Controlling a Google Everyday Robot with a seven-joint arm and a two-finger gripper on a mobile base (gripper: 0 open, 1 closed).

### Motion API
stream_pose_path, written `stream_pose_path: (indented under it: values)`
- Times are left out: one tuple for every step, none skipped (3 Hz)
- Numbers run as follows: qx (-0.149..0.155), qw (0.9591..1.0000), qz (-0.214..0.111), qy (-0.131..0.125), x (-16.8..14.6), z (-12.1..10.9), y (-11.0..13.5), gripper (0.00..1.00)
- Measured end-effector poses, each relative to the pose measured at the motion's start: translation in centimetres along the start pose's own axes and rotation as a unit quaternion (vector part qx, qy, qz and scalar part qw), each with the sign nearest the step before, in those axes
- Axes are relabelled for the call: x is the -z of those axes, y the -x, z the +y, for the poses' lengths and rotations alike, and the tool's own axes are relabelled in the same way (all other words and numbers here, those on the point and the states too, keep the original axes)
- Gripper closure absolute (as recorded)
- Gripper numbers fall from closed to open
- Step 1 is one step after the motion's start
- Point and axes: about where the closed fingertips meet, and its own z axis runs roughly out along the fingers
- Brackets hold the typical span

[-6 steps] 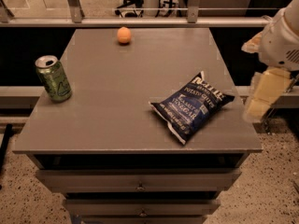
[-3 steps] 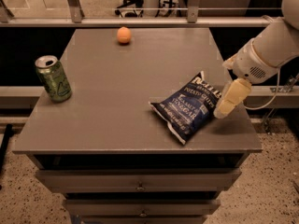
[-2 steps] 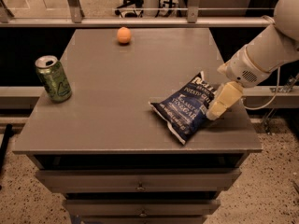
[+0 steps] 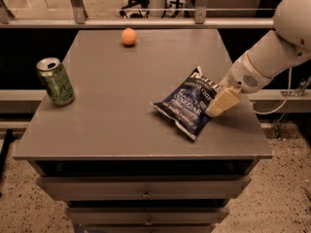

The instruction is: Move blue chip bag near orange

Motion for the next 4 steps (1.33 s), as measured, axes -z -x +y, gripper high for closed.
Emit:
stream_pose_path:
  values:
    - [-0.004, 0.9999, 0.006, -0.014, 1.3, -0.4, 0.1, 0.65]
    - [-0.003, 0.9981, 0.013, -0.061, 5.5, -1.7, 0.6, 0.96]
    - [-0.005, 0.9947, 0.012, -0.102, 9.1, -3.1, 0.9, 1.0]
    - [-0.005, 0.9945, 0.009, -0.105, 9.0, -3.3, 1.0, 1.0]
